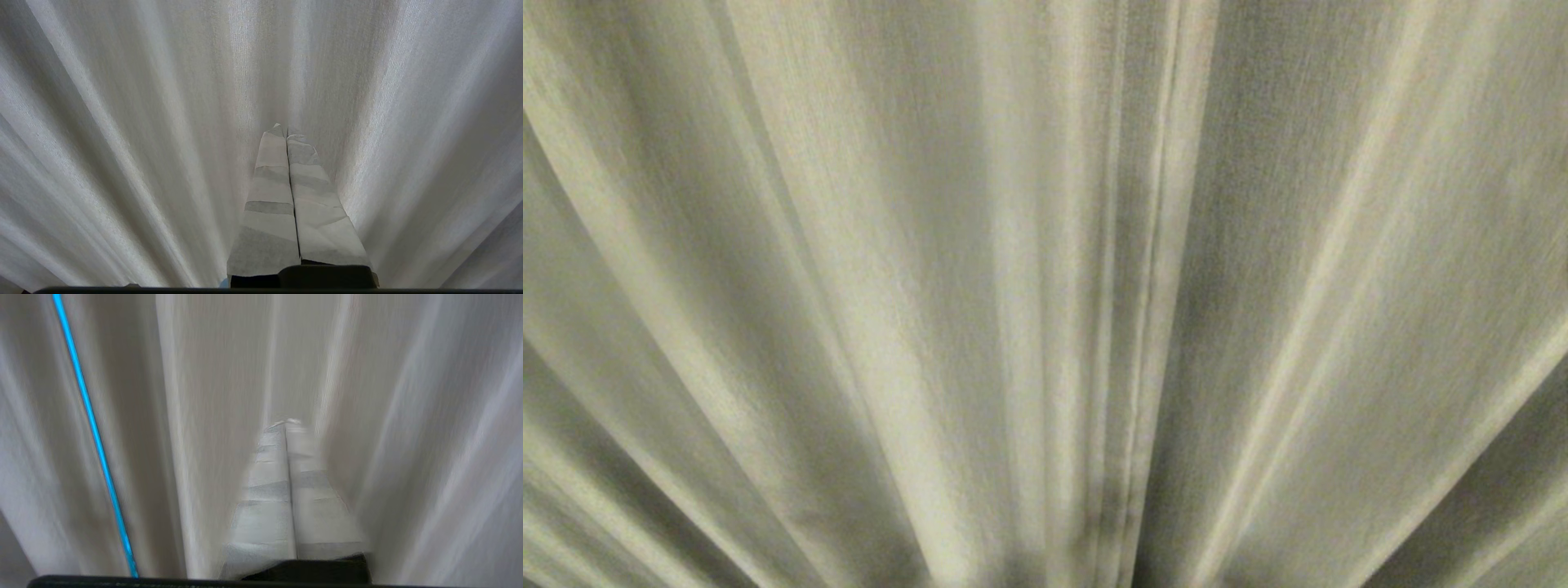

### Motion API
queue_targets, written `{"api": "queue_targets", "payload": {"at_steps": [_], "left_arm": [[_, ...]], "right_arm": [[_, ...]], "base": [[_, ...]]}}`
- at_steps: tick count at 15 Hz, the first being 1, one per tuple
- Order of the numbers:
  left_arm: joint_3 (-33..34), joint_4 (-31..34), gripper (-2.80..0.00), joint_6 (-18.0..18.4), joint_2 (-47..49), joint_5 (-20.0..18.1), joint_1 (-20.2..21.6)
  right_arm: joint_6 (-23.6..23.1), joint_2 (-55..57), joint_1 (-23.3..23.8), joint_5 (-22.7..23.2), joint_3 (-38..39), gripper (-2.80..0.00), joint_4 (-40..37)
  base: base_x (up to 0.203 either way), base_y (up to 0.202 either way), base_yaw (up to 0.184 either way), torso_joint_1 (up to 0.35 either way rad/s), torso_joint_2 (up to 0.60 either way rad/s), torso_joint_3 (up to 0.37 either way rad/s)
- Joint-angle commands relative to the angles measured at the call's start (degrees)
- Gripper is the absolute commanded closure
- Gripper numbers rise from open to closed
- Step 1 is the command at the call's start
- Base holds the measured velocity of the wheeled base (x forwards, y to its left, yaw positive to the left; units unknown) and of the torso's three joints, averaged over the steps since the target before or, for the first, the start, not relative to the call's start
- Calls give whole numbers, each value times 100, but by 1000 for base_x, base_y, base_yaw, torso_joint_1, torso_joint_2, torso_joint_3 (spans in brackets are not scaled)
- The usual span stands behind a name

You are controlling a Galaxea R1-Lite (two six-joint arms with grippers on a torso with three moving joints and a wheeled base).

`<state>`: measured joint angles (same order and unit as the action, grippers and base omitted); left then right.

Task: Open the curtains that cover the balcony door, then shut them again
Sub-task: Pull the outer curtains open on both sides

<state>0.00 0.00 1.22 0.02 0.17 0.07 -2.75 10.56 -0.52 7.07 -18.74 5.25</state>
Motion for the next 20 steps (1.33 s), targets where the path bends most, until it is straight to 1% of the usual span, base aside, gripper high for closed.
{"api": "queue_targets", "payload": {"at_steps": [1,3,9,12,14,18,20], "left_arm": [[0,0,0,1,-2,0,1],[0,0,0,1,-2,0,1],[0,0,0,1,-2,0,1],[0,0,0,1,-2,0,1],[0,0,0,1,-2,0,1],[0,0,0,1,-2,0,1],[0,0,0,1,-2,0,1]], "right_arm": [[-4,925,-15,2,-157,-280,455],[1,1389,-17,-1,-318,-280,850],[-18,2189,-9,-8,-686,-280,1088],[-30,2964,27,-42,-957,-280,1659],[-91,3519,213,-59,-1228,-280,2000],[-143,4546,876,-57,-1858,-280,2458],[-176,4944,1068,-57,-2088,-280,2675]], "base": [[0,0,0,0,0,0],[0,0,0,0,0,0],[0,0,0,0,0,0],[0,0,0,0,0,0],[0,0,0,0,0,0],[0,0,0,0,0,0],[0,0,0,0,0,0]]}}
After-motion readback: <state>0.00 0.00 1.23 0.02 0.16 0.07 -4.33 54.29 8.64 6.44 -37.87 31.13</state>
